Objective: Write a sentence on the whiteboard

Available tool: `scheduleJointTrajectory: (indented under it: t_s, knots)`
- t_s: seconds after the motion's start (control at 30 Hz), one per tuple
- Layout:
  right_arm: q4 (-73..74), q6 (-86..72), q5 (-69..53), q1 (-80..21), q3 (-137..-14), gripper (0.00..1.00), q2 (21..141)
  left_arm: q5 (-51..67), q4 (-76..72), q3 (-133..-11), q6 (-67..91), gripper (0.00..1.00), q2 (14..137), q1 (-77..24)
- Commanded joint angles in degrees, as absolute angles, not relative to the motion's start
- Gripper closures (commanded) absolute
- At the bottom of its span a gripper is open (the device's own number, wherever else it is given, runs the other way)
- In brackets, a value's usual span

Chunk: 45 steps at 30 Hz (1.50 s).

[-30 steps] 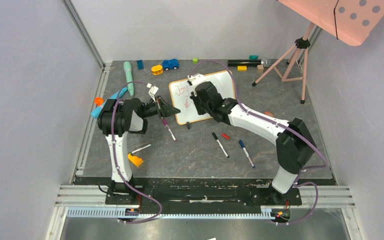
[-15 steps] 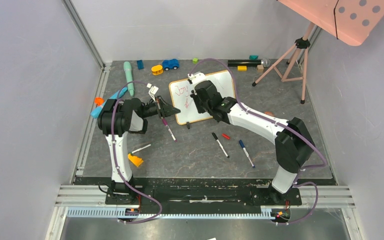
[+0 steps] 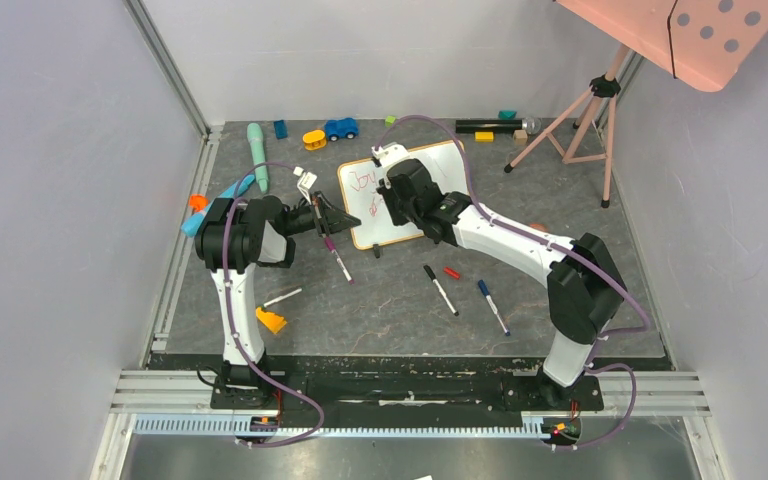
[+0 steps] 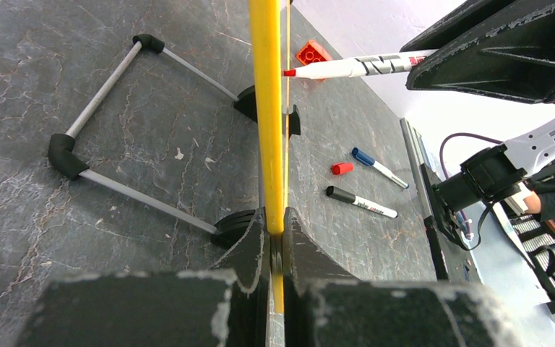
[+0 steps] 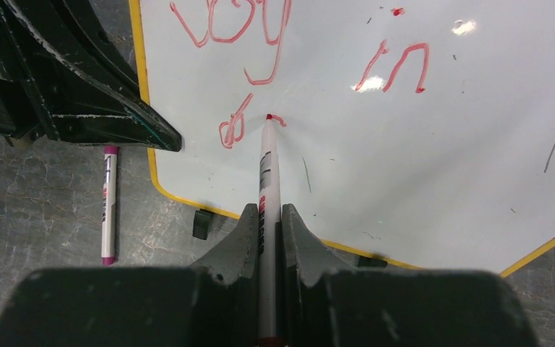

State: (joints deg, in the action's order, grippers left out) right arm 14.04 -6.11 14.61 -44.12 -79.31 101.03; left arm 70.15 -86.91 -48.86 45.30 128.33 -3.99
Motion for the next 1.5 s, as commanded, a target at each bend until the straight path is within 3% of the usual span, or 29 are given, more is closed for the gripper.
scheduleJointTrajectory:
  t_s: [0.0, 0.83, 0.87, 0.9, 1.47]
  knots:
    - [12.13, -5.35, 12.98, -43.90, -79.22, 1.00, 101.23, 76.47, -89.21, -47.81, 40.13, 0.98, 130.52, -4.83]
    - [13.19, -6.01, 19.61, -43.46, -78.56, 1.00, 99.82, 76.45, -89.21, -47.81, 40.20, 0.98, 130.51, -4.83]
    - [13.19, -6.01, 19.67, -43.34, -78.89, 1.00, 99.93, 62.04, -89.21, -47.81, 40.23, 0.98, 130.52, -4.88]
    - [13.21, -6.07, 19.61, -43.32, -79.13, 1.00, 100.02, 75.97, -89.21, -47.81, 40.19, 0.98, 130.52, -4.83]
    - [13.26, -6.14, 17.39, -42.89, -81.36, 1.00, 101.20, 76.44, -89.21, -47.86, 40.23, 0.98, 130.55, -4.83]
